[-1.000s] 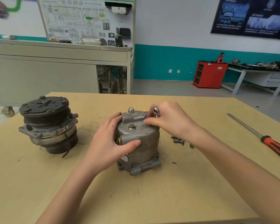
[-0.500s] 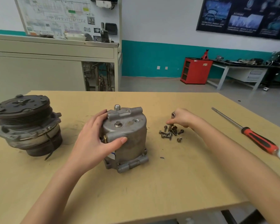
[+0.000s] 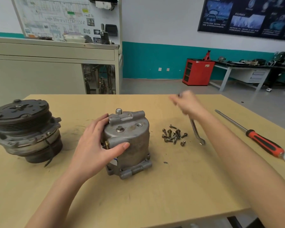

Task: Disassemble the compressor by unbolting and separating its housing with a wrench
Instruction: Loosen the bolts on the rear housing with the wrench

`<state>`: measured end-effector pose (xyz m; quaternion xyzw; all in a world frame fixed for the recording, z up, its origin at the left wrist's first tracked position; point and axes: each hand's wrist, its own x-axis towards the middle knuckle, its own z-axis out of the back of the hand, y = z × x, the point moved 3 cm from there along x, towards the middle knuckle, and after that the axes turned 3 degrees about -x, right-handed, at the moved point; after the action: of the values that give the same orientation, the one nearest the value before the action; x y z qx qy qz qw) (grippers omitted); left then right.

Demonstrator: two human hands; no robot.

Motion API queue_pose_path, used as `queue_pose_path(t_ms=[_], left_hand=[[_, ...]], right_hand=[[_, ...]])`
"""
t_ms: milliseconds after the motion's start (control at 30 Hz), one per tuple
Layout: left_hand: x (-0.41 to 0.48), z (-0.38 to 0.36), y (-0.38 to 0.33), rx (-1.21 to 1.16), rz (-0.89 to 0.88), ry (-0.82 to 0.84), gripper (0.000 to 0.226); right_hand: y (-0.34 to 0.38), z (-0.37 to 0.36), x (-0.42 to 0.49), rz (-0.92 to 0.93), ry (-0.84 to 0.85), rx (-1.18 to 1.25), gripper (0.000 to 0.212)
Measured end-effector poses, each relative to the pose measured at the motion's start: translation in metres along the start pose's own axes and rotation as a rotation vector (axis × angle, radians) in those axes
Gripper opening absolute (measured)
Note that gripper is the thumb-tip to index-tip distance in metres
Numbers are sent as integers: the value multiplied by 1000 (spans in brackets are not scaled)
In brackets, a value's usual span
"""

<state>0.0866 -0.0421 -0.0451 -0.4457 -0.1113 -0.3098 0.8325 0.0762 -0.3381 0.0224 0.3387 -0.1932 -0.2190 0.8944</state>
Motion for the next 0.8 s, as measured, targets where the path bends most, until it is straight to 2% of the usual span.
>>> queue_pose_path(t_ms=[67,133,167,233,367,433,600,800], left_hand=[[0,0,-1,4,12,1,98],[-1,0,-2,20,29,8,97],[-1,0,-2,31,37,12,96],[-1,0,-4,53,48,19,96],[-6,-1,-8,82,61,-15,96],[-9,-2,-9,93,70,-36,97],[-11,-3,-10,116,70,-49,93],[-10,-4,-10,120,64,-56,96]], right_hand=[[44,36,-14,113,-224,609,37],[78,54,-33,211,-346,1165,42],[88,52,-41,219,-382,1350,43],[95,32,-53,122,-418,1571,43],[79,-23,-70,-215,-426,1666,34],[67,-40,-76,-302,-444,1654,34],[55,-51,-83,-369,-462,1653,38],[62,-53,-94,-300,-471,1535,38]])
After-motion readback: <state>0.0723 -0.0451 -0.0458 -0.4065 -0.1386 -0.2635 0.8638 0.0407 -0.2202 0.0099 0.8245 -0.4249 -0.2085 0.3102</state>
